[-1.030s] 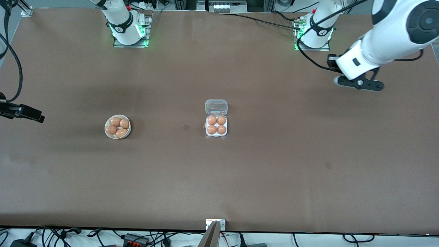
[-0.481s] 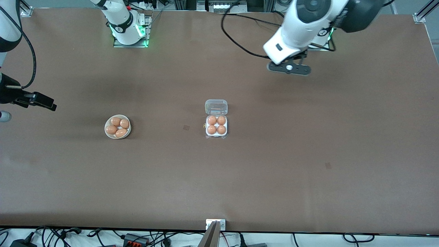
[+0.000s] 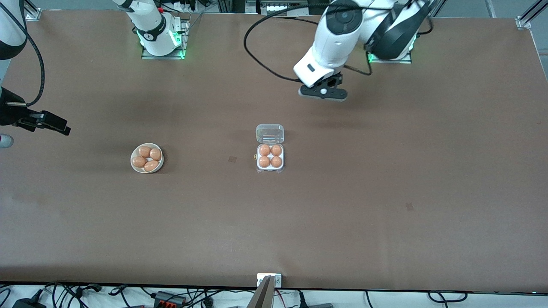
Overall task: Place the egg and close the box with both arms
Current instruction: 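Reach the left gripper toward the open lid of the egg box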
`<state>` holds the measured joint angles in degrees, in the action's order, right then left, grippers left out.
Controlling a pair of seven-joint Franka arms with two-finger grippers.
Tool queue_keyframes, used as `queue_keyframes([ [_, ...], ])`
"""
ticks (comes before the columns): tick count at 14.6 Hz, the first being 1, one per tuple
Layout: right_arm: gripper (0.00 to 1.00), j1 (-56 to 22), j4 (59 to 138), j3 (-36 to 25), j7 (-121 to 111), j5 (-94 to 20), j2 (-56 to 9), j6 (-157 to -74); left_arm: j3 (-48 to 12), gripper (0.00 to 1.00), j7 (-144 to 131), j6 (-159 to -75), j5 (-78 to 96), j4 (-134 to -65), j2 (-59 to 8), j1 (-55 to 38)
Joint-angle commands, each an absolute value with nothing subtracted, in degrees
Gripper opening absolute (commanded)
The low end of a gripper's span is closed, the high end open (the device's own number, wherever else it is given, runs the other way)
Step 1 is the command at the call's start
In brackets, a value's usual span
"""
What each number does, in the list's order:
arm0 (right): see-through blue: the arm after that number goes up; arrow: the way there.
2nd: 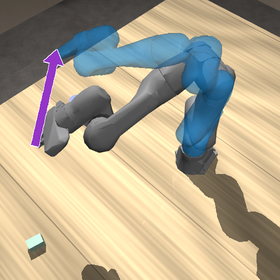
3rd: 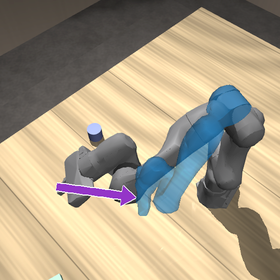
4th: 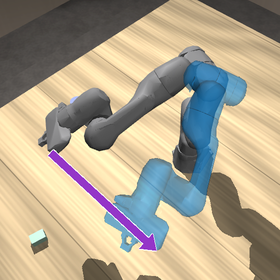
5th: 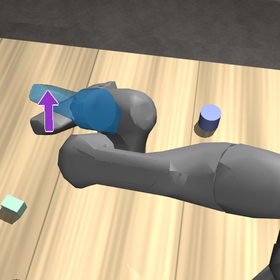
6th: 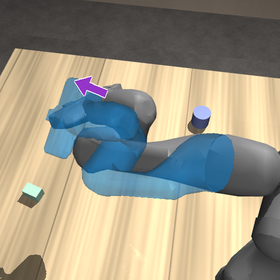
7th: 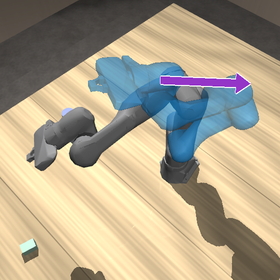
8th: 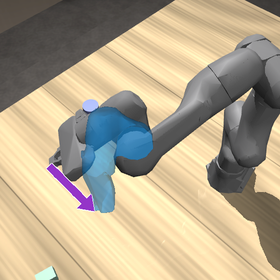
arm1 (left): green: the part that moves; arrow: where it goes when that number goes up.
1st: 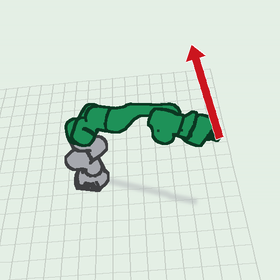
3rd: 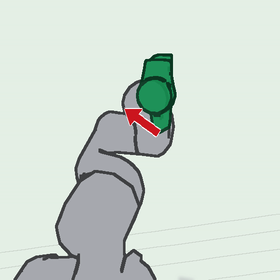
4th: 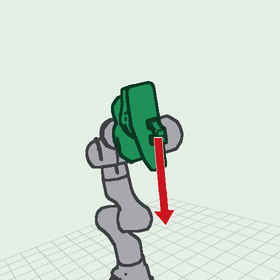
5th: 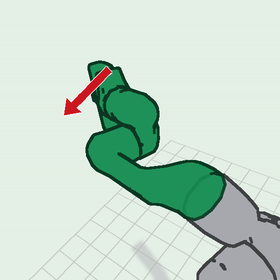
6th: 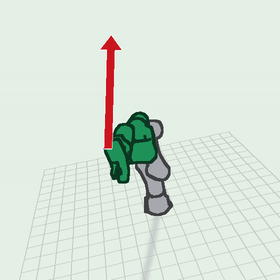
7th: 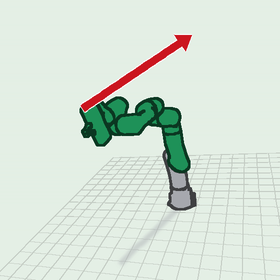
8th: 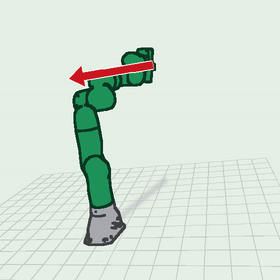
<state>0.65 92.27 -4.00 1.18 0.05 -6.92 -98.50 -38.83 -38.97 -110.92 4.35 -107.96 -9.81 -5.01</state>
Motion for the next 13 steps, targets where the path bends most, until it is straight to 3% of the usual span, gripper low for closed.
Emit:
queue_keyframes([
  [1,1.00,0.61,92.73,-4.30,-0.09,-0.79,-5.98,-98.97,-39.46,0.01,-44.46,-116.17,3.61,-107.05,-15.80,-8.16],
  [13,1.00,0.62,91.93,-4.31,-0.09,-0.79,-6.33,-97.82,-39.11,0.01,-69.41,-133.49,-24.32,-105.48,-33.38,-16.26],
])
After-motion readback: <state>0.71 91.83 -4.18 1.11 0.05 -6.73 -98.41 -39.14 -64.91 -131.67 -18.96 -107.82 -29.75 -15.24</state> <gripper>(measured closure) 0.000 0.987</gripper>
